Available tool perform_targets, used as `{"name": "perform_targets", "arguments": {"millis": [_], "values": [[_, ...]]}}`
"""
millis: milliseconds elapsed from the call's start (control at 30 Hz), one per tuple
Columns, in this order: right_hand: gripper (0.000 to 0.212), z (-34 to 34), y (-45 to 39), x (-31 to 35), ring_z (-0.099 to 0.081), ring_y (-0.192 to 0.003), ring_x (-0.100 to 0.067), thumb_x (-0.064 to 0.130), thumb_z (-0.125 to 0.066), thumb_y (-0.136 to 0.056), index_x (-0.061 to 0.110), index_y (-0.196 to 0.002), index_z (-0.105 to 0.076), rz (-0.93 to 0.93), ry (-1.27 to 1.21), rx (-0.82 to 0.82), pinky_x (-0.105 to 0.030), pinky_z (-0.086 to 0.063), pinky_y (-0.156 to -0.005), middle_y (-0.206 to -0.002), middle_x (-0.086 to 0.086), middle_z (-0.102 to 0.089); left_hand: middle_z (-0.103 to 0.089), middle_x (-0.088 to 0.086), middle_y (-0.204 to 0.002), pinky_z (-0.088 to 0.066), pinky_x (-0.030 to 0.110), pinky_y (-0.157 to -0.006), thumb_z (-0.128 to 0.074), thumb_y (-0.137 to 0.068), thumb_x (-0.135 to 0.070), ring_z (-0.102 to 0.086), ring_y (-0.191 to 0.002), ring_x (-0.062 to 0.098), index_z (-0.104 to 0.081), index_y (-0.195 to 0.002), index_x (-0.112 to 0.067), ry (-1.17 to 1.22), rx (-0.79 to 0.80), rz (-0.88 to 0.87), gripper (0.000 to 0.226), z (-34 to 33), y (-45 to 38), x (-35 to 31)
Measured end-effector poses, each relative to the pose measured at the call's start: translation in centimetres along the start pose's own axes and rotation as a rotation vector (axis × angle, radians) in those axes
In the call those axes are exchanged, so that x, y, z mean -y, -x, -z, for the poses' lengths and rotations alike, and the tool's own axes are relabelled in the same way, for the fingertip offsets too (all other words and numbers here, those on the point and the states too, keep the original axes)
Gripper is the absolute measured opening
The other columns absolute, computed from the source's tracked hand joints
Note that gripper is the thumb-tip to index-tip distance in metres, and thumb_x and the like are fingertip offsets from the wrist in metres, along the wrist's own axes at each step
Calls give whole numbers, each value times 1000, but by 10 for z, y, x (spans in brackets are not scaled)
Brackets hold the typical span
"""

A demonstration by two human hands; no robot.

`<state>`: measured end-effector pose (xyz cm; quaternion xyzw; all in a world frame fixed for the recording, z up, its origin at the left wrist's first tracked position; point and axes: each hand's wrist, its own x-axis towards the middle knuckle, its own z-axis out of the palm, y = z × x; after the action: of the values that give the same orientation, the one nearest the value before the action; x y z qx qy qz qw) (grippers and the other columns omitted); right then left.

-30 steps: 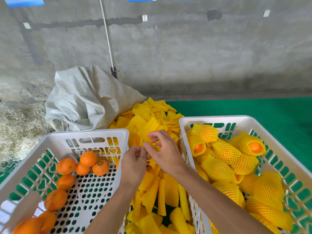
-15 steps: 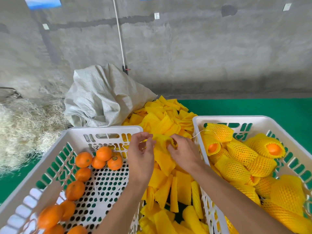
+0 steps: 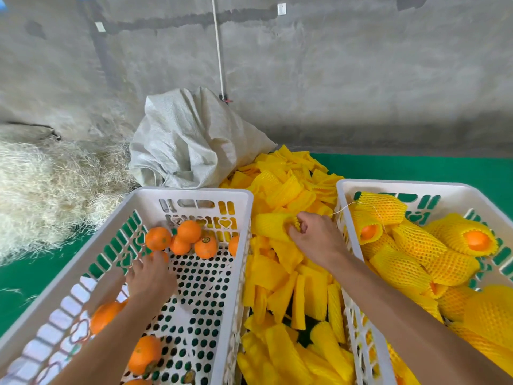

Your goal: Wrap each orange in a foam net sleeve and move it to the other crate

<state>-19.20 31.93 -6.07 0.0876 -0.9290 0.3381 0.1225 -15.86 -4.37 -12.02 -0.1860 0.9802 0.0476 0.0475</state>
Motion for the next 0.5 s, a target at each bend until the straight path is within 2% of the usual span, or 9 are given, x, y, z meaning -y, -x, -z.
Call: {"name": "perform_targets", "arguments": {"millis": [100,167,300,500], "values": [[40,-1,1,0,-47,-52,-12,37,-66,-95,26,-64,-44,4,-9,13,-30,-31,-47,-57,6,-49,-25,16,-157,-42,53,-116,-52,-98,-17,-26,-149,44,-26,-153,-17,-228,51,-82,62,-27,7,31],[40,-1,1,0,-47,-52,-12,36,-66,-95,26,-64,-44,9,-14,13,-33,-33,-48,-57,6,-49,-27,16,-154,-47,52,-112,-53,-99,-14,-27,-147,45,-30,-153,-20,-277,43,-107,60,-25,6,34],[40,-1,1,0,-48,-53,-15,37,-65,-96,25,-64,-44,4,-17,27,-35,-34,-49,-57,4,-49,-29,16,-154,-47,50,-113,-54,-101,-14,-21,-150,46,-34,-155,-21,-365,49,-107,58,-16,4,20],[42,1,1,1,-45,-52,-14,38,-65,-96,26,-63,-42,-3,-2,15,-32,-31,-48,-55,6,-46,-36,9,-149,-53,43,-102,-66,-96,-22,-32,-142,35,-46,-148,-24,-172,-57,-166,55,7,6,-10]]}}
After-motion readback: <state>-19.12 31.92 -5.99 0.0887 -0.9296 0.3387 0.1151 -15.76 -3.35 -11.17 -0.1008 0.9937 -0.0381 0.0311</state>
